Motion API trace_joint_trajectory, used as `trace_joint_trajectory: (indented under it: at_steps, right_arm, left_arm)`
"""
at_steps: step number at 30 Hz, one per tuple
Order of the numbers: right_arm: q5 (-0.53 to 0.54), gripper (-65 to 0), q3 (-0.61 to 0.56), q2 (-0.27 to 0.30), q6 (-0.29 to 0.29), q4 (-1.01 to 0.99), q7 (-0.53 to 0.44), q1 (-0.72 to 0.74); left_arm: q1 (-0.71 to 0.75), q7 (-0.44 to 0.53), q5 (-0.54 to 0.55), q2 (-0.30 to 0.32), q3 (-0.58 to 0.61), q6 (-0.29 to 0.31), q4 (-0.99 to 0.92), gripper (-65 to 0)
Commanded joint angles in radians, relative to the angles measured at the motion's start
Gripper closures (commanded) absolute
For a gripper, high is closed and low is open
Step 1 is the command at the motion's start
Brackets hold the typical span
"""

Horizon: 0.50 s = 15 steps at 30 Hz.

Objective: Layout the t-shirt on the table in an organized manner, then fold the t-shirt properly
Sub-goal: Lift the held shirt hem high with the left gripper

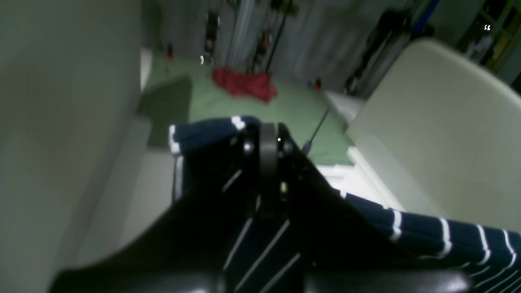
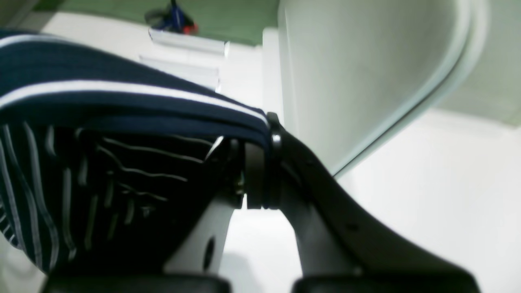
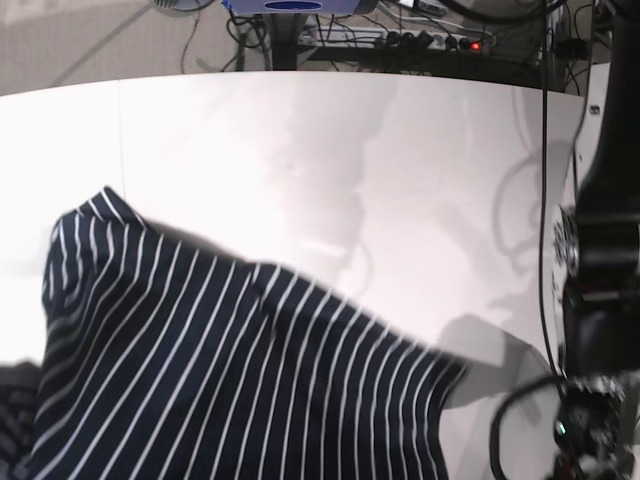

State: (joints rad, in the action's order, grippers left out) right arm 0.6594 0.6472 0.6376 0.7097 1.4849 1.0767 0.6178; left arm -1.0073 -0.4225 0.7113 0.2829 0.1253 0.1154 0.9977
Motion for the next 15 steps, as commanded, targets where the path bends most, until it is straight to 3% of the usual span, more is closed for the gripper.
trace_joint_trajectory:
  at_steps: [1,5,12,15]
  right_arm:
    - [-0.008,-0.2,-0.023,0.037,-0.012,0.013,-0.028,0.066]
    - [-0.008,-0.2,-0.135,0.075,-0.083,0.013,-0.036,0.153]
    - [-0.008,-0.2,-0.208,0.101,-0.091,0.004,-0.100,0.319]
    - [-0.026,-0.2,-0.203,0.103,-0.091,-0.005,-0.066,0.357]
  left_arm:
    - [-0.069,0.047,-0.006,0.009,-0.009,-0.012,0.020,0.0]
    - [-0.121,0.027,-0.002,0.009,-0.013,-0.013,0.023,0.0]
    - [-0.152,-0.083,-0.005,0.017,-0.022,-0.013,0.154,0.0]
    - [-0.115,-0.123,-0.003,0.023,-0.022,-0.013,0.217,0.0]
